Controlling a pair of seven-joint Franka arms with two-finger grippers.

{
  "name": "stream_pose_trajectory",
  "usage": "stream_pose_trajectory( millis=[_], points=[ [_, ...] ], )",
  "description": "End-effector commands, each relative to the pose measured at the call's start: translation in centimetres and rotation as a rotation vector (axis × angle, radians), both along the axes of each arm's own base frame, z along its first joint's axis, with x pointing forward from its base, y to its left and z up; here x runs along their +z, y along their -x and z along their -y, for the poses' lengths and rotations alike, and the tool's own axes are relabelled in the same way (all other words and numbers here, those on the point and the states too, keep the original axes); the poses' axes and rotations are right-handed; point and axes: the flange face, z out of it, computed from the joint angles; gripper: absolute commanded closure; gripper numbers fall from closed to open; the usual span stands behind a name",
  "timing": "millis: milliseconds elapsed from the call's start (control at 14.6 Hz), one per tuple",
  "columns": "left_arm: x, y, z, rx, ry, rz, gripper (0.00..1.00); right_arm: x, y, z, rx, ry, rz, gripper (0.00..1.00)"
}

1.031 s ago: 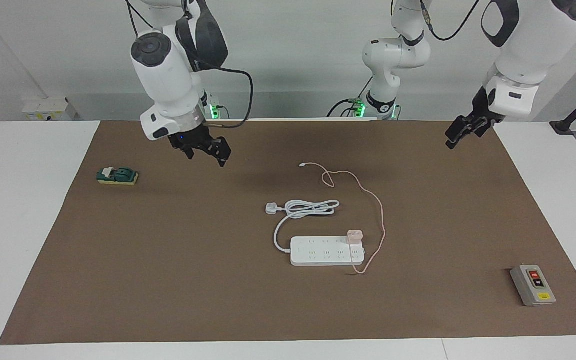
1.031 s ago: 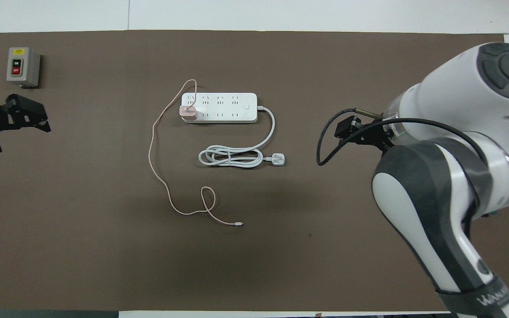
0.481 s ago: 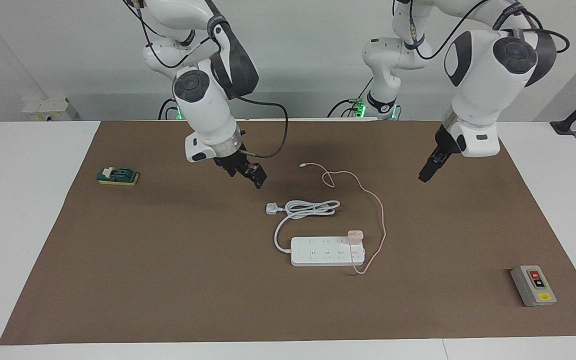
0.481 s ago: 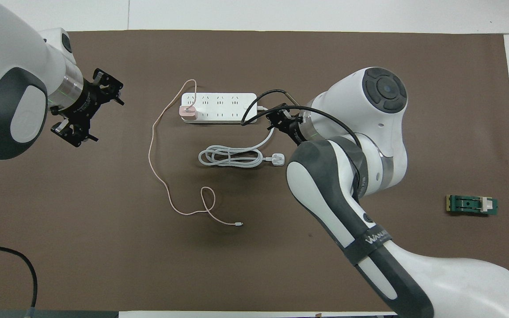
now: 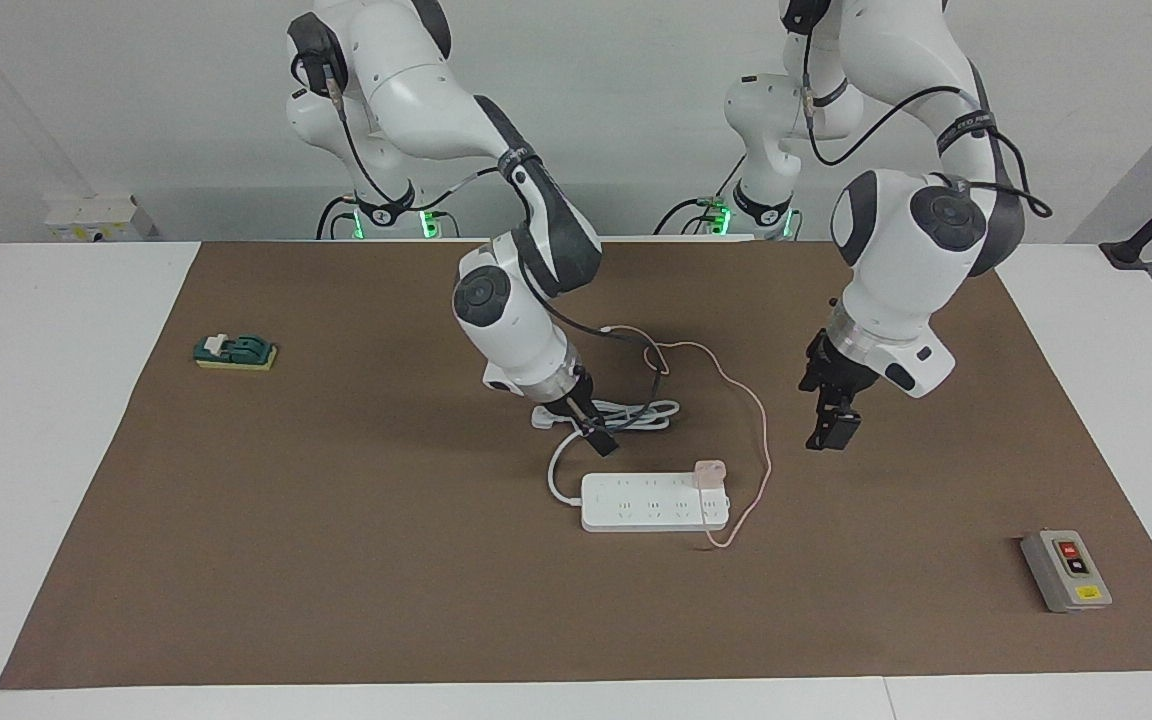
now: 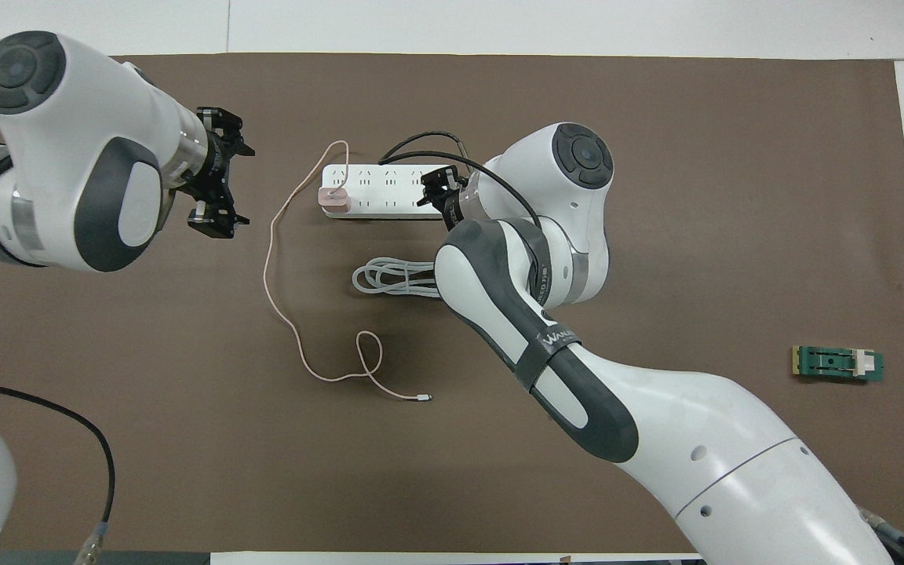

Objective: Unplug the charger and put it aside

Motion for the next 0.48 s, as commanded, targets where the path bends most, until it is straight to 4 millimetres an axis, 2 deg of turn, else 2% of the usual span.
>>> stream_pose_trajectory(
  millis=[0,69,206,412],
  points=[
    [-4.7,-0.4,5.1,0.071,0.006,-0.035,0.0,-2.1,-2.8,-1.1,-0.076,-0.039,-0.019,0.0],
    [-5.5,-0.9,6.4,0.085,0.007,-0.035,0.0,-2.6,-3.9,-1.7,-0.097,-0.047,-0.023,0.0],
    [-7.2,-0.7,7.2,0.082,-0.013,-0.05,0.0,-3.1,-5.4,-1.9,-0.117,-0.057,-0.027,0.0],
    [-8.3,-1.0,7.5,0.097,-0.017,-0.04,0.0,-3.6,-6.6,-1.7,-0.128,-0.066,-0.012,0.0]
  ],
)
